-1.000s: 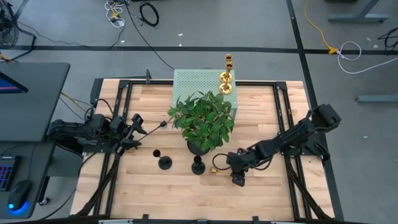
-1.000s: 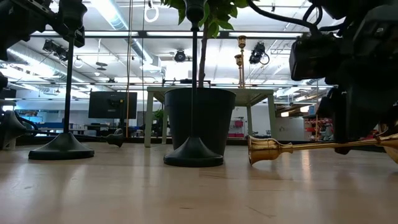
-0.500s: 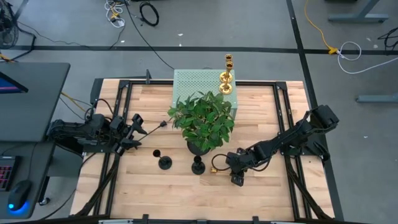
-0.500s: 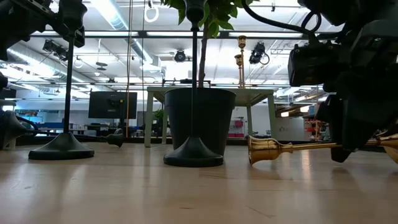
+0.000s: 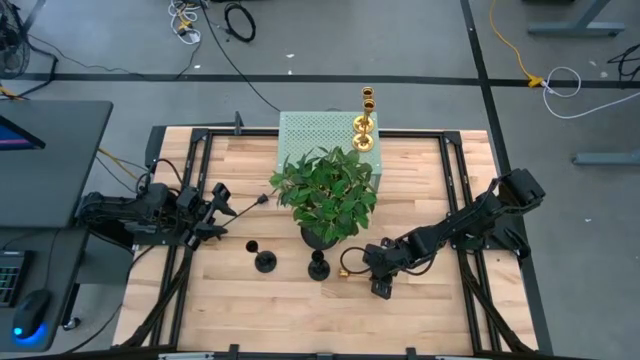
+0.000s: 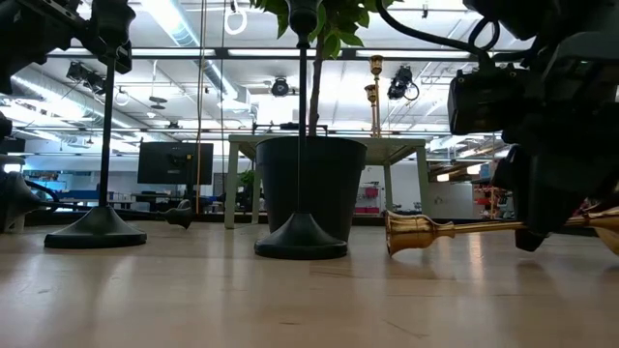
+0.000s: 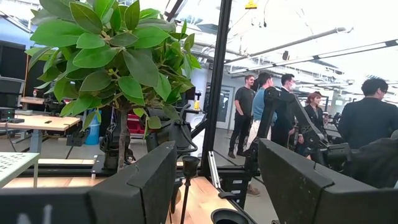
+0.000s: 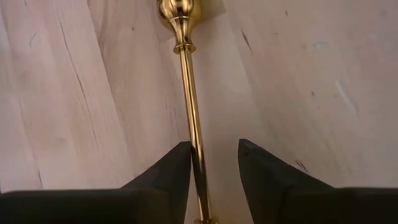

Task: Pick & Place candle stick holders
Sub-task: Put the gold candle holder on the shelf aligned with the other gold candle holders

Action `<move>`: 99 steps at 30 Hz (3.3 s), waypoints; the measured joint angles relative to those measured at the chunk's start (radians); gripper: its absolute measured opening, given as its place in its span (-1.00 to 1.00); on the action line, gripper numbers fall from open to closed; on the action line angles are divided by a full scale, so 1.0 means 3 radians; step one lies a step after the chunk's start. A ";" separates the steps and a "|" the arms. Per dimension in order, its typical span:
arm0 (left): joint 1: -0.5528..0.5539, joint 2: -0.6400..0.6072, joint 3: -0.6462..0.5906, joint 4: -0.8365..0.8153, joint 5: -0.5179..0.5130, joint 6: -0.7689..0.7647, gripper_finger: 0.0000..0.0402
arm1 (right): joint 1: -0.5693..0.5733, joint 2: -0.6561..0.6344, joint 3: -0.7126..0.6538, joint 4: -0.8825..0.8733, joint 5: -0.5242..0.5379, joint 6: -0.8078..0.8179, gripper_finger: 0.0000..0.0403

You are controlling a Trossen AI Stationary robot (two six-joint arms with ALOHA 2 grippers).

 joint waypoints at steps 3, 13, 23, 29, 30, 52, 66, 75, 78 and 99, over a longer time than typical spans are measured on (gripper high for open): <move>0.0000 -0.0001 0.0001 0.0000 0.0000 -0.0002 0.13 | 0.0001 0.0000 0.0000 0.0003 0.0000 0.0000 -0.44; 0.0001 0.0000 0.0000 0.0000 0.0000 0.0000 0.13 | 0.0001 0.0043 0.0001 0.0003 -0.0035 0.0023 -0.73; 0.0000 0.0000 0.0000 0.0000 0.0000 0.0000 0.13 | 0.0000 0.0074 0.0005 0.0005 -0.0058 0.0086 -0.95; 0.0000 -0.0001 0.0001 -0.0001 0.0000 -0.0002 0.13 | 0.0000 0.0074 0.0005 0.0008 -0.0092 0.0084 -0.97; 0.0000 -0.0001 0.0001 0.0000 0.0000 0.0000 0.13 | 0.0000 0.0074 0.0005 0.0013 -0.0093 0.0079 -0.97; 0.0001 0.0001 0.0000 -0.0001 0.0000 0.0000 0.13 | 0.0001 -0.0327 0.0000 -0.0374 0.0271 0.0026 -0.98; 0.0000 0.0000 0.0000 0.0000 0.0000 0.0000 0.13 | 0.0001 -0.1095 0.0000 -0.0941 0.1139 0.0259 -0.98; 0.0000 0.0001 0.0000 0.0000 0.0000 -0.0001 0.13 | 0.0000 -0.1343 0.0000 -0.1085 0.1696 0.0298 -0.98; 0.0001 0.0000 0.0000 0.0000 0.0000 0.0000 0.13 | 0.0000 -0.1362 0.0000 -0.1090 0.1891 0.0295 -0.98; 0.0001 -0.0001 0.0000 0.0000 -0.0001 0.0000 0.13 | 0.0000 -0.1794 0.0000 -0.1028 0.3366 0.0012 -0.98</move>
